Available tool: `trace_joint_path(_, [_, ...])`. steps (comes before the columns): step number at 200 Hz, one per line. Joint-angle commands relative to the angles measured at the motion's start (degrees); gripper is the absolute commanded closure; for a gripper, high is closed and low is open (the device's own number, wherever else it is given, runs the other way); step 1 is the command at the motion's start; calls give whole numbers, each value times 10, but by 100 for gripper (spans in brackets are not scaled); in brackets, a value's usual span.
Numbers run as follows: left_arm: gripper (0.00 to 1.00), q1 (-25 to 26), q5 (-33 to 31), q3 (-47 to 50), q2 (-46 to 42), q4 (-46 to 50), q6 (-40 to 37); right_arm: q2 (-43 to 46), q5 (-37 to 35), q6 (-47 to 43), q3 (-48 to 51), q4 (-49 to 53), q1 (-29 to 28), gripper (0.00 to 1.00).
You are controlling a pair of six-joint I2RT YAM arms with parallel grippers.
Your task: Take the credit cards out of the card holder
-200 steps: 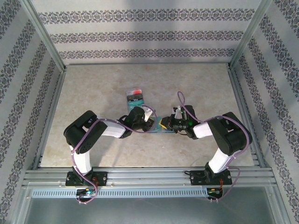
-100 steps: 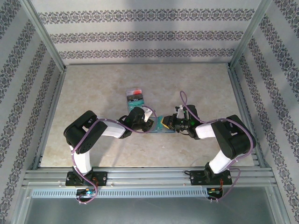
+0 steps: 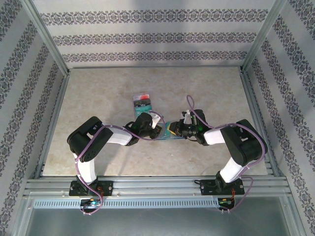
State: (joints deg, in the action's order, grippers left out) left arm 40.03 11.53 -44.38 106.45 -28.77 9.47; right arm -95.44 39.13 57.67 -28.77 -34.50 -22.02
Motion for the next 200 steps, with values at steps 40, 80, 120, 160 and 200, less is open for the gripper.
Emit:
trace_joint_path(40, [100,2,-9,17,4,55,1,72,-67,-113,-40,176,-7,99])
trace_joint_path(80, [100,0,-20,17,-7,65,-9,137,-136,-199,-75,344,3,100])
trace_joint_path(120, [92,-2,-18,12,-40,89,-18,180,-149,-262,-95,418,9,100])
trace_joint_path(160, [65,-2,-5,-5,-99,130,-31,219,-115,-332,-114,454,9,100])
trace_joint_path(200, [40,-21,75,-35,-168,196,-67,259,-39,-406,-129,481,9,100])
